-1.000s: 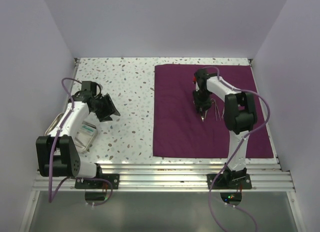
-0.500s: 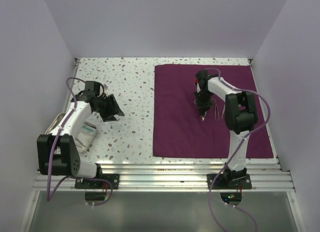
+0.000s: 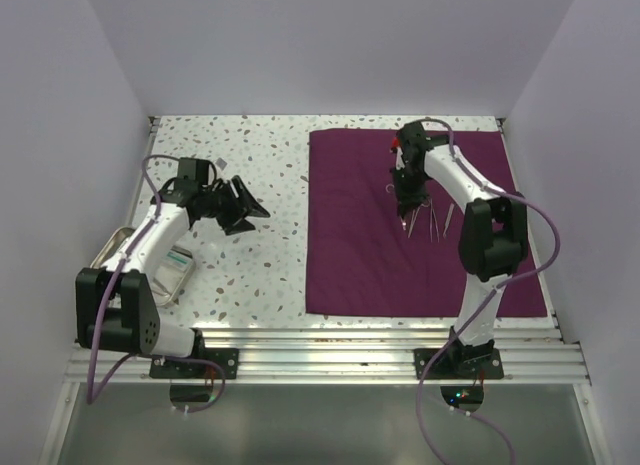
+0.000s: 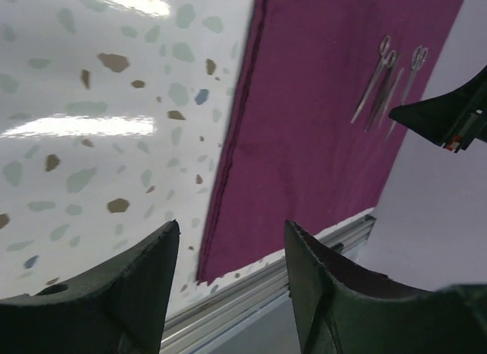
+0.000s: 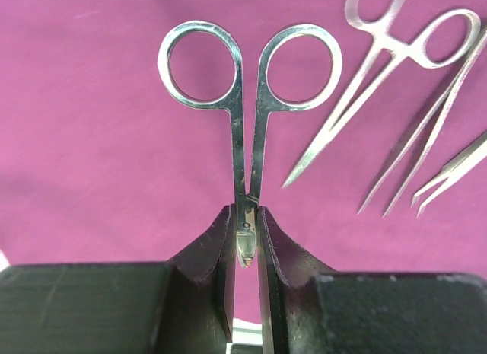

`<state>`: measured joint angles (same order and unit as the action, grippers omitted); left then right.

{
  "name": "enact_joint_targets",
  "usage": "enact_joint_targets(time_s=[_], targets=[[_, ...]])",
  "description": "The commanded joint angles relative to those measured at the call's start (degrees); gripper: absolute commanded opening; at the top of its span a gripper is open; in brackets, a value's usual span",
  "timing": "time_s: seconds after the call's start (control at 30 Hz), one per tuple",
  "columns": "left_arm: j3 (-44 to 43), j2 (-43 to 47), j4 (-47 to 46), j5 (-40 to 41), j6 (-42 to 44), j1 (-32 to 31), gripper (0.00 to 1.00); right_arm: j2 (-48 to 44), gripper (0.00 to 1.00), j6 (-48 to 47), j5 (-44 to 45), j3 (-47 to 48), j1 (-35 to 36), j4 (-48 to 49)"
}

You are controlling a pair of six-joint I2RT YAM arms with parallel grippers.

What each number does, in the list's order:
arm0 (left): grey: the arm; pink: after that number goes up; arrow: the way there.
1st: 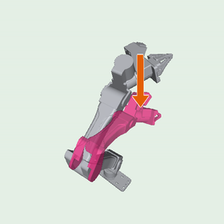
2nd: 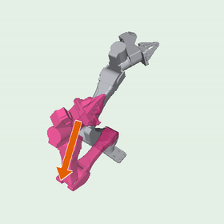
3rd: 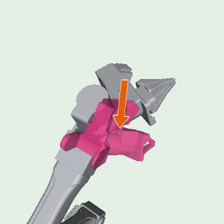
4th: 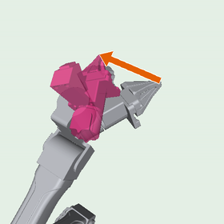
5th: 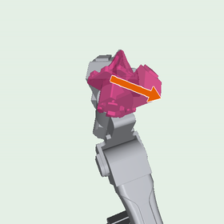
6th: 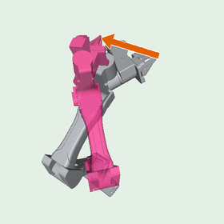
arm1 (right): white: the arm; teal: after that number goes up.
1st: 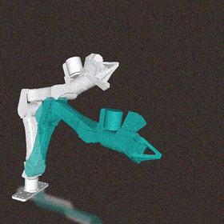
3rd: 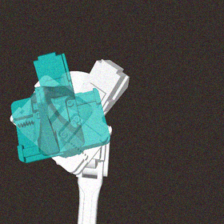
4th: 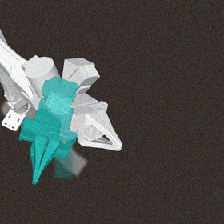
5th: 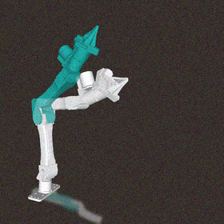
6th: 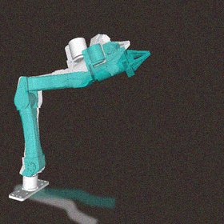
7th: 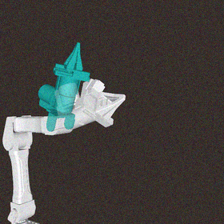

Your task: Prepare the surgical pack

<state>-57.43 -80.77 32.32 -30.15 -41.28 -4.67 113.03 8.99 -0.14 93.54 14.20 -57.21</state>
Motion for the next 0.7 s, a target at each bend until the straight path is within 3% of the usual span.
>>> enact_joint_targets(time_s=[0.0,0.13,0.33,0.57,0.67], targets=[[-0.5,1.5,-9.7,-5.4,-9.2,-3.8,0.62,-7.0,0.0,0.6,-8.0,1.3,2.4,-2.4],[-0.2,1.6,-17.8,-4.0,-18.2,-9.7,0.62,-11.8,0.0,2.0,-17.4,-1.2,10.5,0.4],[-0.3,0.9,-21.6,1.0,-25.2,-18.7,0.58,-16.5,0.0,7.9,-24.7,-3.6,20.3,4.8],[3.2,3.2,-23.5,5.7,-29.7,-24.1,0.54,-19.3,0.0,11.0,-27.5,-4.6,25.4,7.6],[4.4,3.5,-25.1,5.9,-31.1,-25.2,0.46,-19.6,0.0,11.1,-27.9,-4.5,26.4,7.9]])
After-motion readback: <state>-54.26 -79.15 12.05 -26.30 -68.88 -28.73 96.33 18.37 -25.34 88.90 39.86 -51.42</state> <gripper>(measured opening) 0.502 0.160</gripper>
